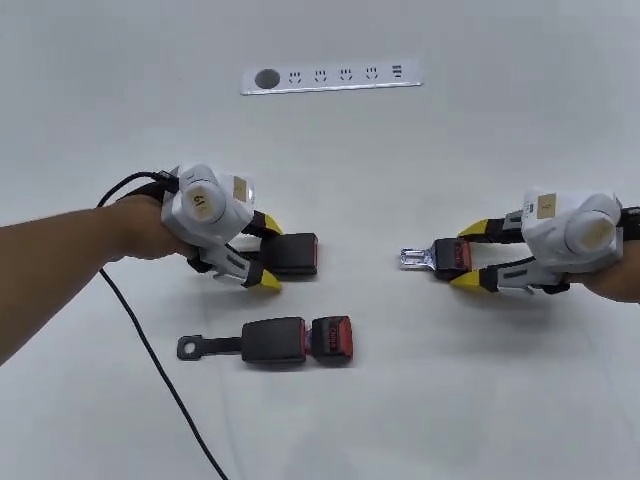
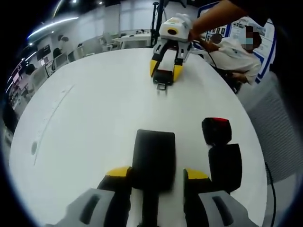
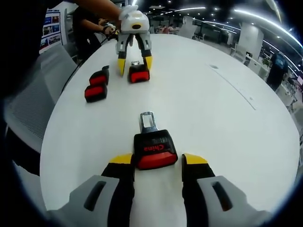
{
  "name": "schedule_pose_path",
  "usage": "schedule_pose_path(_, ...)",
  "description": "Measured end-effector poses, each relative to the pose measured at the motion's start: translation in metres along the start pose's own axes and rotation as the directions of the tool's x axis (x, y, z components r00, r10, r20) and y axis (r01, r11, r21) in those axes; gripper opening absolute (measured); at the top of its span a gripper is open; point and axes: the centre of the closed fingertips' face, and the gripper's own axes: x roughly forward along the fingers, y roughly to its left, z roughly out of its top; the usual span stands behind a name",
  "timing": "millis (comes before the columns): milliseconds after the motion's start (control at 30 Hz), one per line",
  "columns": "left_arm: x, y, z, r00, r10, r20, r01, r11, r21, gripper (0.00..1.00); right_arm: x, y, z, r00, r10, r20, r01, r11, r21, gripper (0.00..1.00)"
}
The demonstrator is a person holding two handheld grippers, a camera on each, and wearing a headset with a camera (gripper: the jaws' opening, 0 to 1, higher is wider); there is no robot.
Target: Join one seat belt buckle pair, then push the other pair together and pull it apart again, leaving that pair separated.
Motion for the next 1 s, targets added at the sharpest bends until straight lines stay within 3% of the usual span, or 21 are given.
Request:
schedule_pose_path(33, -0.001, 0.001, 0.002, 0.9999, 0.013, 0.009, -0.013, 1.0, -0.028, 0.47, 0.0, -0.001, 0.0, 1.0, -0.009, -0.002, 0.009, 1.0, -0.002, 0.4)
schedule_pose_path(67, -0.003, 0.0, 0.006, 0.9992, 0.017, 0.037, -0.015, 0.999, -0.041, 0.48, -0.002, 0.0, 0.005, 0.9996, -0.02, 0.02, 0.019, 1.0, 0.014, 0.42)
schedule_pose_path(133, -0.008, 0.0, 0.008, 0.9982, 0.03, 0.051, -0.028, 0.999, -0.046, 0.52, -0.005, -0.001, 0.014, 0.9956, -0.04, 0.085, 0.033, 0.996, 0.087, 0.51)
schedule_pose_path(167, -0.008, 0.001, 0.008, 0.998, 0.035, 0.052, -0.033, 0.998, -0.046, 0.59, -0.005, -0.001, 0.015, 0.9948, -0.047, 0.09, 0.038, 0.995, 0.092, 0.58)
schedule_pose_path(200, -0.012, 0.0, 0.01, 0.9966, 0.062, 0.054, -0.059, 0.996, -0.062, 0.66, -0.008, -0.005, 0.015, 0.9925, -0.081, 0.091, 0.074, 0.994, 0.081, 0.65)
schedule_pose_path(267, -0.016, 0.0, 0.013, 0.9936, 0.09, 0.068, -0.084, 0.992, -0.096, 0.79, -0.01, -0.009, 0.011, 0.9902, -0.118, 0.074, 0.111, 0.989, 0.096, 0.67)
schedule_pose_path(367, -0.024, 0.009, 0.01, 0.9843, 0.155, 0.084, -0.142, 0.979, -0.144, 0.79, -0.013, -0.011, 0.012, 0.9836, -0.159, 0.085, 0.148, 0.981, 0.126, 0.67)
schedule_pose_path(467, -0.031, 0.017, 0.007, 0.9682, 0.223, 0.113, -0.195, 0.956, -0.22, 0.84, -0.019, -0.017, 0.016, 0.967, -0.23, 0.109, 0.208, 0.96, 0.186, 0.69)
schedule_pose_path(533, -0.036, 0.019, 0.004, 0.958, 0.267, 0.104, -0.228, 0.93, -0.289, 0.88, -0.023, -0.019, 0.02, 0.9539, -0.269, 0.133, 0.235, 0.946, 0.225, 0.7)
schedule_pose_path(567, -0.039, 0.023, 0.001, 0.9491, 0.297, 0.105, -0.253, 0.917, -0.309, 0.91, -0.024, -0.019, 0.022, 0.9498, -0.282, 0.135, 0.246, 0.94, 0.237, 0.7)
schedule_pose_path(600, -0.041, 0.023, 0.002, 0.9411, 0.316, 0.12, -0.266, 0.911, -0.314, 0.92, -0.024, -0.017, 0.023, 0.948, -0.287, 0.137, 0.249, 0.938, 0.24, 0.71)
schedule_pose_path(633, -0.045, 0.023, 0.006, 0.9277, 0.343, 0.147, -0.28, 0.9, -0.334, 0.93, -0.024, -0.015, 0.025, 0.9452, -0.294, 0.142, 0.256, 0.937, 0.236, 0.72)
schedule_pose_path(700, -0.05, 0.02, 0.007, 0.9167, 0.368, 0.156, -0.291, 0.882, -0.371, 0.95, -0.026, -0.012, 0.028, 0.939, -0.311, 0.147, 0.269, 0.93, 0.25, 0.73)
schedule_pose_path(767, -0.055, 0.021, 0.006, 0.8957, 0.412, 0.168, -0.323, 0.862, -0.391, 0.95, -0.027, -0.01, 0.031, 0.9303, -0.335, 0.15, 0.287, 0.919, 0.271, 0.74)
schedule_pose_path(800, -0.057, 0.019, 0.003, 0.8887, 0.428, 0.165, -0.328, 0.844, -0.424, 0.96, -0.031, -0.009, 0.035, 0.9214, -0.354, 0.161, 0.299, 0.91, 0.285, 0.74)
schedule_pose_path(867, -0.06, 0.016, 0.001, 0.8763, 0.45, 0.171, -0.331, 0.821, -0.464, 0.97, -0.032, -0.008, 0.037, 0.9138, -0.372, 0.163, 0.311, 0.899, 0.308, 0.75)
schedule_pose_path(933, -0.062, 0.009, 0.003, 0.8715, 0.463, 0.161, -0.341, 0.808, -0.48, 0.98, -0.034, -0.006, 0.04, 0.905, -0.392, 0.166, 0.328, 0.89, 0.316, 0.78)
schedule_pose_path(967, -0.063, 0.01, -0.006, 0.8661, 0.479, 0.142, -0.362, 0.798, -0.482, 1.0, -0.037, -0.006, 0.043, 0.8916, -0.417, 0.176, 0.34, 0.874, 0.347, 0.79)
schedule_pose_path(1000, -0.066, 0.01, -0.008, 0.8583, 0.495, 0.137, -0.38, 0.792, -0.478, 1.0, -0.038, -0.006, 0.042, 0.8869, -0.427, 0.176, 0.343, 0.864, 0.368, 0.8)
